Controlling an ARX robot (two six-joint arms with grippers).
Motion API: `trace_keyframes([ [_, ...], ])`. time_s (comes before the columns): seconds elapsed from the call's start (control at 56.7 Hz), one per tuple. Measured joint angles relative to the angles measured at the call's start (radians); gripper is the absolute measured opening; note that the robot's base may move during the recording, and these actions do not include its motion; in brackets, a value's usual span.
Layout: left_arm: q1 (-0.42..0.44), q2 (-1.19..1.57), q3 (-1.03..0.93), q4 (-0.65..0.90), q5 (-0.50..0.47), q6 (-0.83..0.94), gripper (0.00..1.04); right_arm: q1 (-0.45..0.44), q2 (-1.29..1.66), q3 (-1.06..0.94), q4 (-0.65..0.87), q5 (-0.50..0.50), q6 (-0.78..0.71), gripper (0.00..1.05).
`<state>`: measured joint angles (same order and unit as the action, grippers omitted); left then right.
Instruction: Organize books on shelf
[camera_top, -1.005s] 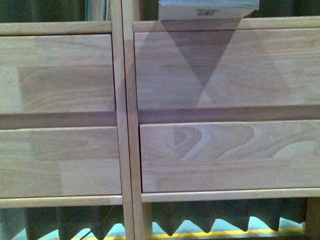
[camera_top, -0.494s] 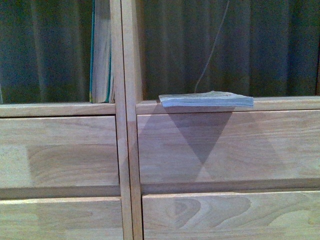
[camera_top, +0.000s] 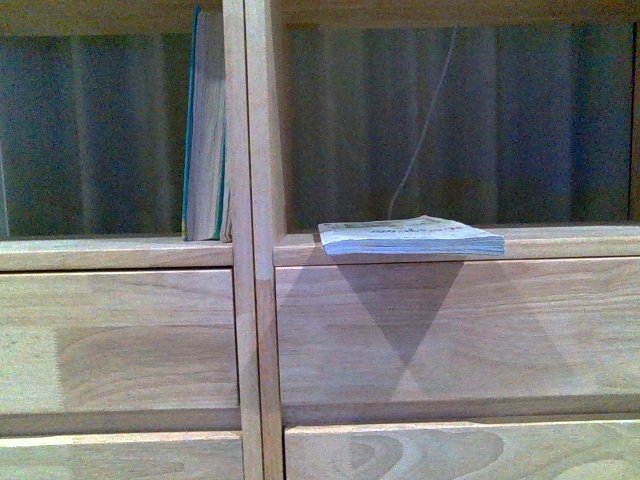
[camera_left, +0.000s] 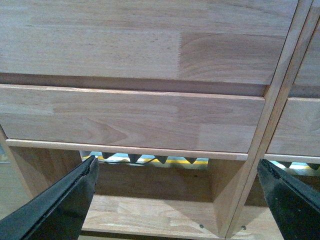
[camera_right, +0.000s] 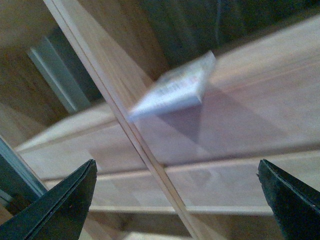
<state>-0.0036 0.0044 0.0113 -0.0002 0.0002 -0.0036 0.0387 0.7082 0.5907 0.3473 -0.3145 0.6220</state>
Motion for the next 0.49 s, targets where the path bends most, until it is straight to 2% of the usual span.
trace_keyframes([
  [0.106,0.0,0.0,0.0,0.0,0.0,0.0,0.98,0.035,0.23,0.119,0.065,0.031,0.139,0.98],
  [0.282,0.0,0.0,0.0,0.0,0.0,0.0,0.98,0.069,0.523,0.206,0.153,0.111,0.397,0.98],
  [0.494,0.0,0.0,0.0,0.0,0.0,0.0,0.98,0.129,0.741,0.329,0.205,0.181,0.522,0.98],
])
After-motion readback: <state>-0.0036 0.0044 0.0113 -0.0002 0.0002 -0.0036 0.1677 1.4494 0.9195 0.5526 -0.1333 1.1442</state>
